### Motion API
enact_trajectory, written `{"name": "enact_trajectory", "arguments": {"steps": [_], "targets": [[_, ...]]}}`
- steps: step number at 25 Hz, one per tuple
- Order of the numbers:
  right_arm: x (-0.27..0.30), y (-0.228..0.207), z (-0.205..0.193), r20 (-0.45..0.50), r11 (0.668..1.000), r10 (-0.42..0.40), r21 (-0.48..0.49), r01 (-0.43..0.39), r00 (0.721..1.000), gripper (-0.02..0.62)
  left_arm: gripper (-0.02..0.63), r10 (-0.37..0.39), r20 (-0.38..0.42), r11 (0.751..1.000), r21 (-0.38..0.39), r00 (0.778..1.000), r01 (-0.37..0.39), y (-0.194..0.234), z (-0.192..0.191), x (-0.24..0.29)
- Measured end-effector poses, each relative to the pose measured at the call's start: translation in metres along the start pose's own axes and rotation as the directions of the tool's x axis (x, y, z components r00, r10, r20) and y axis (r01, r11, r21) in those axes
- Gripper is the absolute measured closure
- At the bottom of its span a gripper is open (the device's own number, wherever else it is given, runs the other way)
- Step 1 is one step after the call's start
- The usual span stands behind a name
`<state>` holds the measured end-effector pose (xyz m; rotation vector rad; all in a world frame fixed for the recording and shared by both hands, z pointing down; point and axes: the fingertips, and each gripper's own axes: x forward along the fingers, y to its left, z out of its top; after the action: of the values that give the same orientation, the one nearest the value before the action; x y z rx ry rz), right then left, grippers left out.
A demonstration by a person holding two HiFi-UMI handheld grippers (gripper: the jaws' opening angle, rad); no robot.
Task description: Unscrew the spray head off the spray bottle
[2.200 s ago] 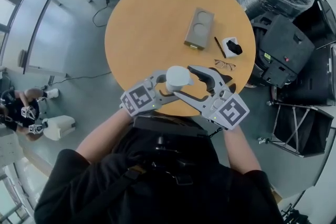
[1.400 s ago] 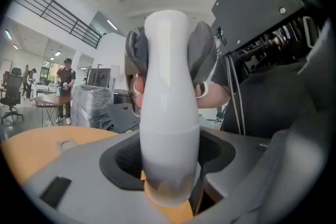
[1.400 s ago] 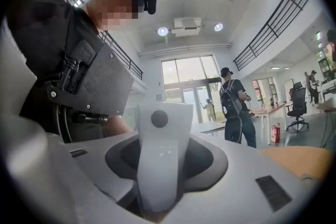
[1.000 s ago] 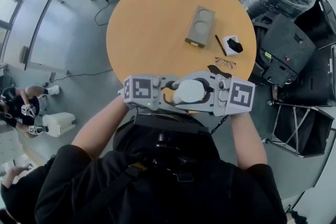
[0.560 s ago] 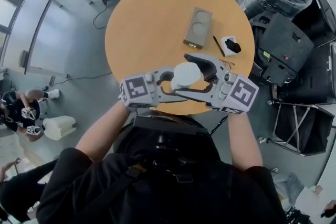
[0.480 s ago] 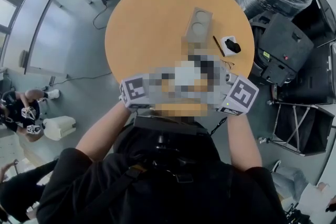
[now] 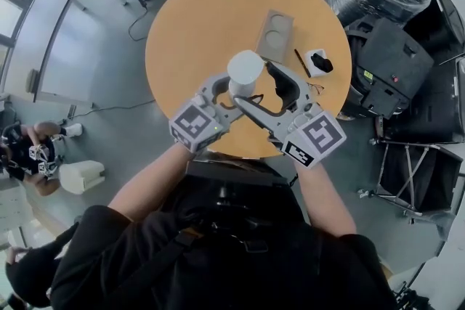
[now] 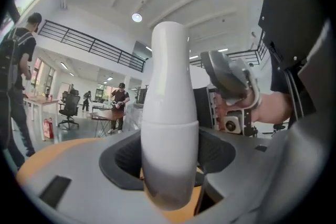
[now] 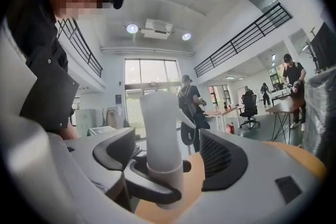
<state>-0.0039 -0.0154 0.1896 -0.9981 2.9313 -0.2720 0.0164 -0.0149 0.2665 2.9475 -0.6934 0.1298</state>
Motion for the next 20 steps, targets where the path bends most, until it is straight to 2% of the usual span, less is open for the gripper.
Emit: {"name": "enact_trajectory", "arguments": {"steps": [2, 6, 8, 10, 12, 16, 20], "targets": [[0.004, 0.004, -0.005, -0.027, 1.000, -0.006, -0.011, 0.006, 1.000, 0.246, 0.301, 0.049, -0.007, 0.999, 0.005, 0.999, -0.049, 0.005, -0.002, 0.004], [0.015, 0.008, -0.010, -0.065, 1.000, -0.021, -0.012, 0.020, 0.998, 0.250, 0.301, 0.094, -0.014, 0.996, 0.007, 0.995, -0.094, 0.007, -0.001, 0.009], [0.019, 0.006, -0.011, -0.079, 0.999, -0.044, -0.029, 0.042, 0.996, 0.253, 0.301, 0.101, -0.029, 0.994, 0.033, 0.994, -0.100, 0.005, -0.003, 0.010], [0.021, 0.003, -0.014, -0.091, 0.997, -0.072, -0.044, 0.069, 0.993, 0.282, 0.301, 0.102, -0.043, 0.992, 0.078, 0.994, -0.098, 0.000, -0.006, 0.011], [0.019, 0.001, -0.015, -0.092, 0.994, -0.096, -0.064, 0.090, 0.991, 0.353, 0.301, 0.092, -0.039, 0.991, 0.100, 0.995, -0.088, -0.008, -0.006, 0.011], [0.014, 0.011, -0.014, -0.079, 0.995, -0.036, -0.096, 0.029, 0.996, 0.360, 0.301, 0.045, -0.038, 0.993, 0.114, 0.998, -0.040, -0.016, -0.006, 0.010], [0.012, 0.019, -0.014, -0.080, 0.996, 0.055, -0.066, -0.060, 0.995, 0.374, 0.304, -0.039, -0.038, 0.994, 0.105, 0.999, 0.043, -0.023, -0.007, 0.005]]}}
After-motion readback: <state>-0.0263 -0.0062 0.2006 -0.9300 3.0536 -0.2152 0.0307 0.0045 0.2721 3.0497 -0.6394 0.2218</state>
